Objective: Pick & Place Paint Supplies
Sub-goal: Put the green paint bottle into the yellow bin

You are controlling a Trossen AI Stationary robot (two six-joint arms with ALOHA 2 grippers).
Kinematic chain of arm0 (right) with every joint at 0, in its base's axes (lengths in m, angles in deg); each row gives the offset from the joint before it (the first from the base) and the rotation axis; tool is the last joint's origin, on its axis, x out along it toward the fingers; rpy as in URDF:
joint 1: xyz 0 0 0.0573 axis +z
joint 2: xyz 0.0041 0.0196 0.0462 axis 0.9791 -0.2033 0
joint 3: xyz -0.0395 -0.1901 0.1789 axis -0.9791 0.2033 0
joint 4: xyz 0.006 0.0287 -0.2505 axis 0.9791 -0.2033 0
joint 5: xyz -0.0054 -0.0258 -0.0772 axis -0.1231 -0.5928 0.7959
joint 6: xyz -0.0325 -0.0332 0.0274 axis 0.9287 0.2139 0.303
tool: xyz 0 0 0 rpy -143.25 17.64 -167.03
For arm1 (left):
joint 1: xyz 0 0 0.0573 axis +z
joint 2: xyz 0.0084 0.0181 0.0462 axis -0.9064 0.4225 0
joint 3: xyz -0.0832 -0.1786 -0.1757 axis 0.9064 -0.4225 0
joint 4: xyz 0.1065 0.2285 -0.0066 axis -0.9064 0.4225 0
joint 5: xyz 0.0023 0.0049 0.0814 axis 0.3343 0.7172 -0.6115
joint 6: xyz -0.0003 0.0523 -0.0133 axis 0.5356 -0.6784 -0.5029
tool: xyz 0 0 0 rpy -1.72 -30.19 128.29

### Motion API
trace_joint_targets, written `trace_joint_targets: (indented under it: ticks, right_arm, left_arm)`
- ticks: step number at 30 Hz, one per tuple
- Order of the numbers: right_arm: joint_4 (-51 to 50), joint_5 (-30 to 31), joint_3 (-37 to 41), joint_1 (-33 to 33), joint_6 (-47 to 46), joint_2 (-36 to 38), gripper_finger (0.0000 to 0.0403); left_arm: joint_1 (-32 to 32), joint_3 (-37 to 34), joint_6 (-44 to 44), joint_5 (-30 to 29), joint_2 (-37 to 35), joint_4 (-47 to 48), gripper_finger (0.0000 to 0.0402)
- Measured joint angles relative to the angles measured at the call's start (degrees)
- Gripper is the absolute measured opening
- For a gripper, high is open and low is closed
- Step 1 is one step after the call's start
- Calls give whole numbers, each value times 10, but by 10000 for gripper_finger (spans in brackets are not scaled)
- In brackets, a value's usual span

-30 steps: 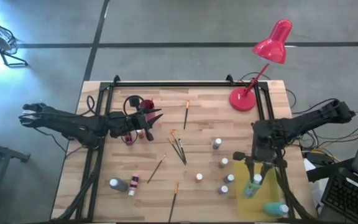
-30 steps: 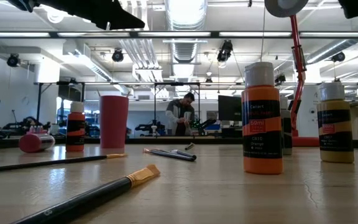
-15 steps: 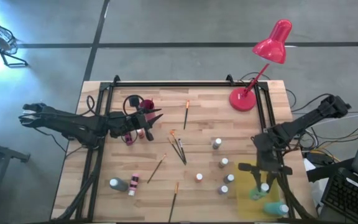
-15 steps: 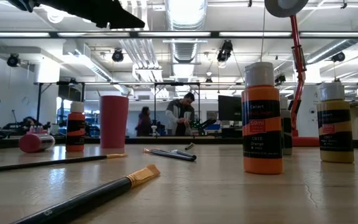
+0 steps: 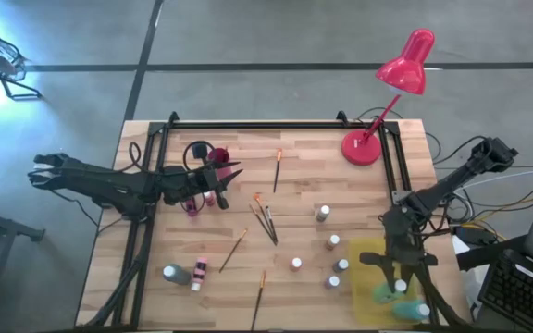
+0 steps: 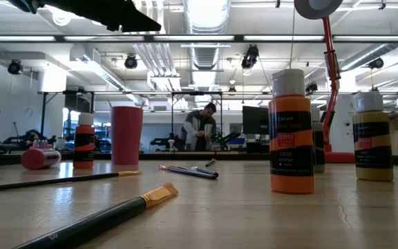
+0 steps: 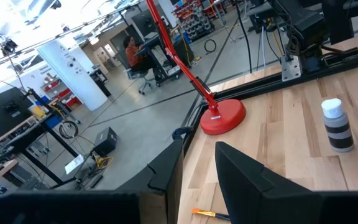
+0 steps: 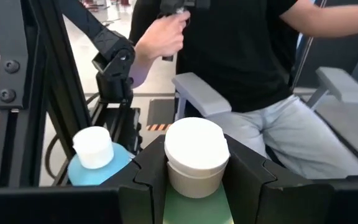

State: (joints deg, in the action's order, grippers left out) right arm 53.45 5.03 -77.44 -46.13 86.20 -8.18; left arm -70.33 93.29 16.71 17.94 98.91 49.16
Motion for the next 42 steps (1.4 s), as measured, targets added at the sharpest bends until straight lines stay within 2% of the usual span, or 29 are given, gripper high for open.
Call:
trace_joint_targets:
  ticks: [4,14,29,35,42]
  right_arm:
    - [47,0,18,0,-9,0,110]
    - [81,9,36,0,-35,-12,110]
    - [80,-17,-11,54,-25,-166,110]
    - [84,40,-14,74,13,-179,110]
    - [90,47,-12,95,18,-177,110]
  left_arm:
    - [0,0,0,0,0,0,101]
    - [0,0,0,0,0,0,101]
    - [0,0,10,0,0,0,101]
    - [0,0,10,0,0,0,101]
    - [0,0,11,0,0,0,101]
